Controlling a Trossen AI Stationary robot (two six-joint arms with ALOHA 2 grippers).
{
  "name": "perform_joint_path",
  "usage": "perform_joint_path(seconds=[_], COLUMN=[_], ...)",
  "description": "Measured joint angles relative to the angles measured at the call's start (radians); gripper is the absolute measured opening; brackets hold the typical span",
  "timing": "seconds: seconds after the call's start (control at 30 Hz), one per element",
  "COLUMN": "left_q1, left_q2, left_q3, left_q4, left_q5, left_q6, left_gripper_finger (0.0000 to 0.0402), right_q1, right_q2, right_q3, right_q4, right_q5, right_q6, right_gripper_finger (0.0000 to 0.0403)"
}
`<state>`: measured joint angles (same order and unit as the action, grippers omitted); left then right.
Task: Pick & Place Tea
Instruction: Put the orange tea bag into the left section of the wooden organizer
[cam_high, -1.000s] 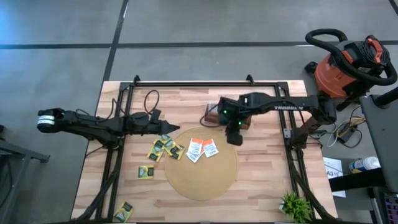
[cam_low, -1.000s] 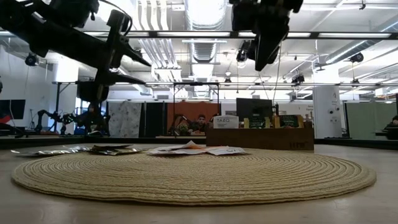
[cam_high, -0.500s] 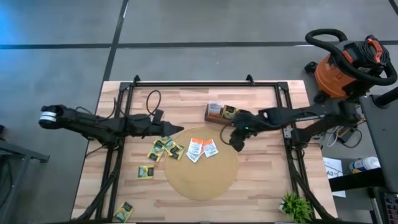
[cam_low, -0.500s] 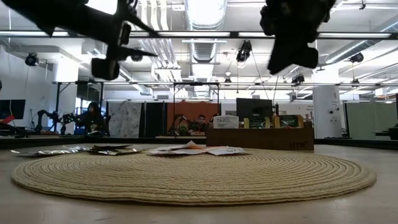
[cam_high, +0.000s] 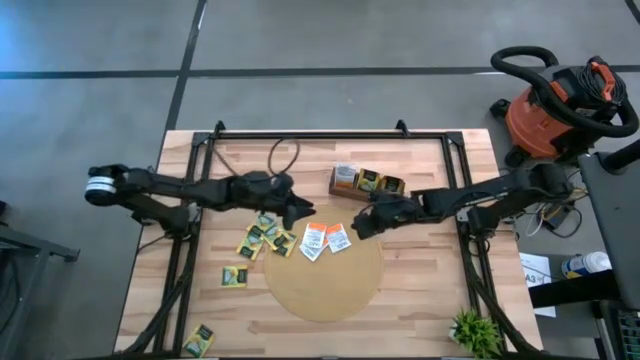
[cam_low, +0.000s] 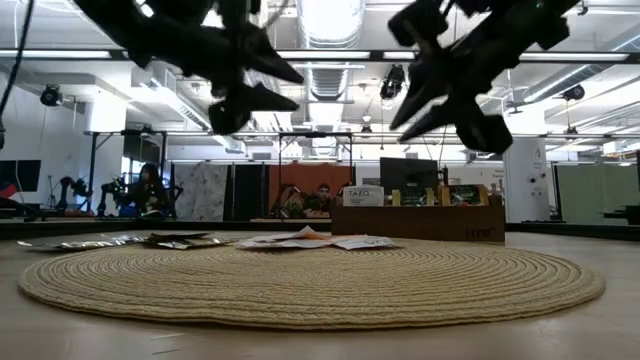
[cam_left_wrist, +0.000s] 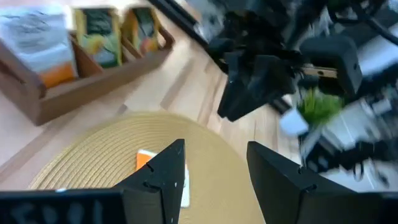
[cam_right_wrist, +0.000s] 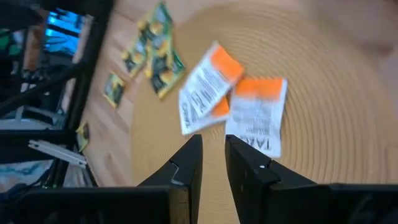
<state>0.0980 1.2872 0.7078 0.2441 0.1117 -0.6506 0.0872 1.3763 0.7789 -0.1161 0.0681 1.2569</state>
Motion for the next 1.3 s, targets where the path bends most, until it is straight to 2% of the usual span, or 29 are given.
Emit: perform_joint_path(seconds=[0.13,0.23,0.4,0.53,0.67,0.8,1.07,1.3], left_q1=[0.088,0.144,0.176,0.177,0.177,0.181,0.18,0.179], left_q2=[0.098,0.172,0.285,0.357,0.418,0.467,0.531,0.542], left_q3=[0.031,0.067,0.147,0.207,0.247,0.267,0.256,0.263], left_q4=[-0.001,-0.001,0.004,-0.001,-0.007,-0.017,-0.03,-0.034], left_q5=[0.167,0.296,0.433,0.469,0.483,0.488,0.501,0.5], left_q6=[0.096,0.196,0.389,0.53,0.601,0.644,0.738,0.792], left_gripper_finger=[0.0167,0.0167,0.0167,0.0167,0.0167,0.0167,0.0167,0.0167], right_q1=[0.014,0.034,0.064,0.087,0.111,0.126,0.164,0.168], right_q2=[0.098,0.169,0.266,0.332,0.379,0.391,0.393,0.409], right_q3=[0.021,0.043,0.092,0.135,0.17,0.188,0.178,0.176], right_q4=[0.001,0.001,0.0,-0.002,-0.012,-0.04,-0.084,-0.07], right_q5=[-0.061,-0.069,-0.068,-0.061,0.003,0.069,0.087,0.147], right_q6=[0.123,0.218,0.342,0.407,0.456,0.488,0.599,0.625], right_gripper_finger=[0.0068,0.0068,0.0068,0.0068,0.0074,0.0099,0.0166,0.0188])
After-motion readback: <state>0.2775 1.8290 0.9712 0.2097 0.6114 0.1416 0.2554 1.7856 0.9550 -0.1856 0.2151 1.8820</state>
